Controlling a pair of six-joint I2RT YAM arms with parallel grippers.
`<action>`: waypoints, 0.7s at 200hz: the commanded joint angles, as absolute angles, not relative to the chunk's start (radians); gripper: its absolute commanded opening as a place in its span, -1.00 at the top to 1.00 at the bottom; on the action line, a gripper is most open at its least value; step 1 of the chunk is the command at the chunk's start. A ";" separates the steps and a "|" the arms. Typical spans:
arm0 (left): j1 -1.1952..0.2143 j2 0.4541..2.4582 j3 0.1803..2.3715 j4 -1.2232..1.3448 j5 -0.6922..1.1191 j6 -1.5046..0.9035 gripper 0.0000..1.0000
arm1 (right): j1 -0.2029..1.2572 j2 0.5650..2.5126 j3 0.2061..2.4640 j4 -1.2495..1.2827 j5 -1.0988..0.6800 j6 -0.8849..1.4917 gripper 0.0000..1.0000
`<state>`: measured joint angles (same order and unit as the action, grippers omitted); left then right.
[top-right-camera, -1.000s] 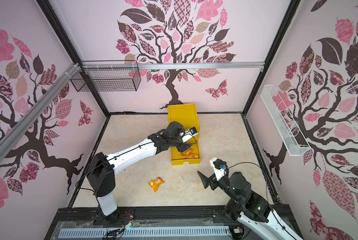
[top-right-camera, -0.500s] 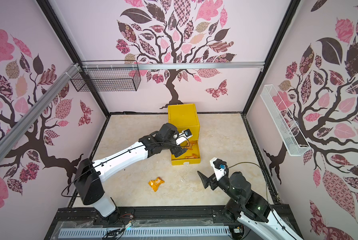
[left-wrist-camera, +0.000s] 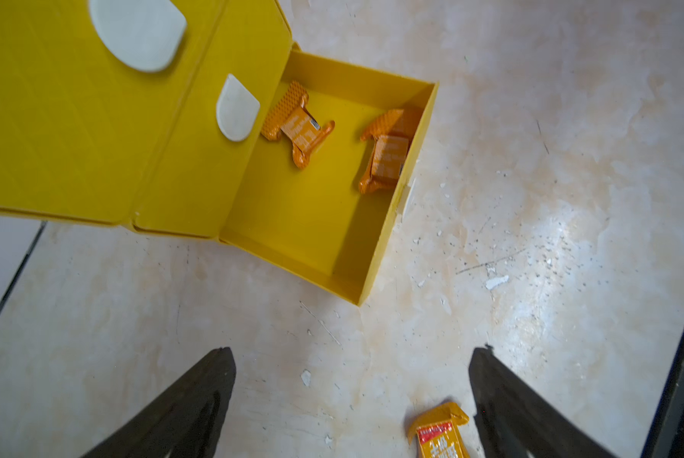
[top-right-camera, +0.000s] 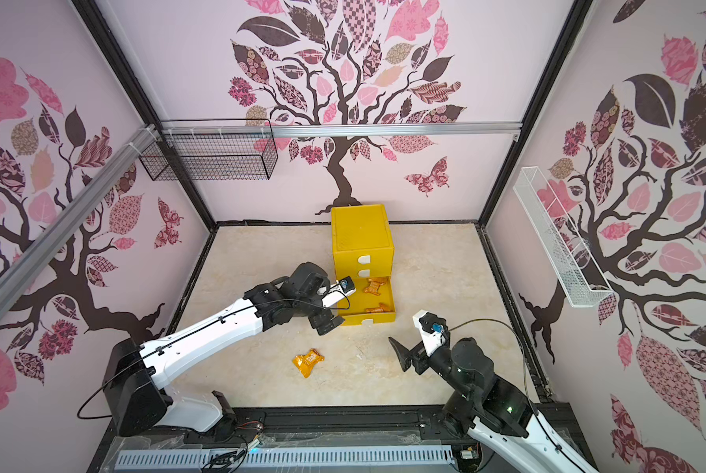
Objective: Place the cookies into the drawer by color
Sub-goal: Pick up the cookie at the center of the board.
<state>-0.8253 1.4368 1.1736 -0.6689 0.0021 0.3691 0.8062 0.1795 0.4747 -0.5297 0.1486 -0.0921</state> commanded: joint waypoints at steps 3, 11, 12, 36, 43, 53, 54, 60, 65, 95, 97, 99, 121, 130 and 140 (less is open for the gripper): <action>-0.825 1.375 1.070 -0.739 0.046 0.350 -0.95 | 0.798 0.188 0.468 -0.514 0.146 -0.097 -0.99; -0.825 1.356 1.037 -0.733 0.046 0.345 -0.95 | 0.799 0.189 0.468 -0.514 0.145 -0.097 -0.99; -0.825 1.353 1.033 -0.731 0.046 0.344 -0.95 | 0.798 0.189 0.468 -0.514 0.145 -0.097 -0.98; -0.824 1.322 0.949 -0.709 0.050 0.362 -0.95 | 0.798 0.195 0.469 -0.515 0.133 -0.102 -0.99; -0.824 1.324 0.930 -0.702 0.053 0.361 -0.95 | 0.798 0.193 0.470 -0.515 0.137 -0.101 -0.99; -0.824 1.321 0.911 -0.692 0.061 0.355 -0.95 | 0.798 0.191 0.468 -0.513 0.142 -0.099 -0.99; -0.823 1.321 0.909 -0.691 0.062 0.356 -0.95 | 0.798 0.192 0.468 -0.513 0.143 -0.099 -0.99; -0.823 1.318 0.897 -0.685 0.066 0.352 -0.95 | 0.797 0.193 0.469 -0.512 0.143 -0.100 -0.99; -0.823 1.315 0.887 -0.677 0.070 0.349 -0.95 | 0.796 0.195 0.468 -0.513 0.138 -0.100 -0.99; -0.823 1.335 0.824 -0.645 0.112 0.325 -0.95 | 0.798 0.193 0.470 -0.515 0.136 -0.102 -0.98; -0.822 1.335 0.820 -0.644 0.117 0.324 -0.95 | 0.796 0.191 0.470 -0.515 0.139 -0.101 -0.99; -0.823 1.335 0.817 -0.644 0.121 0.324 -0.95 | 0.796 0.189 0.470 -0.514 0.141 -0.100 -0.99; -0.823 1.340 0.789 -0.629 0.133 0.321 -0.95 | 0.797 0.187 0.468 -0.514 0.139 -0.100 -0.99; -0.821 1.344 0.775 -0.613 0.128 0.316 -0.95 | 0.797 0.189 0.469 -0.514 0.132 -0.102 -0.99; -0.819 1.351 0.761 -0.597 0.125 0.311 -0.95 | 0.797 0.187 0.470 -0.515 0.134 -0.103 -0.99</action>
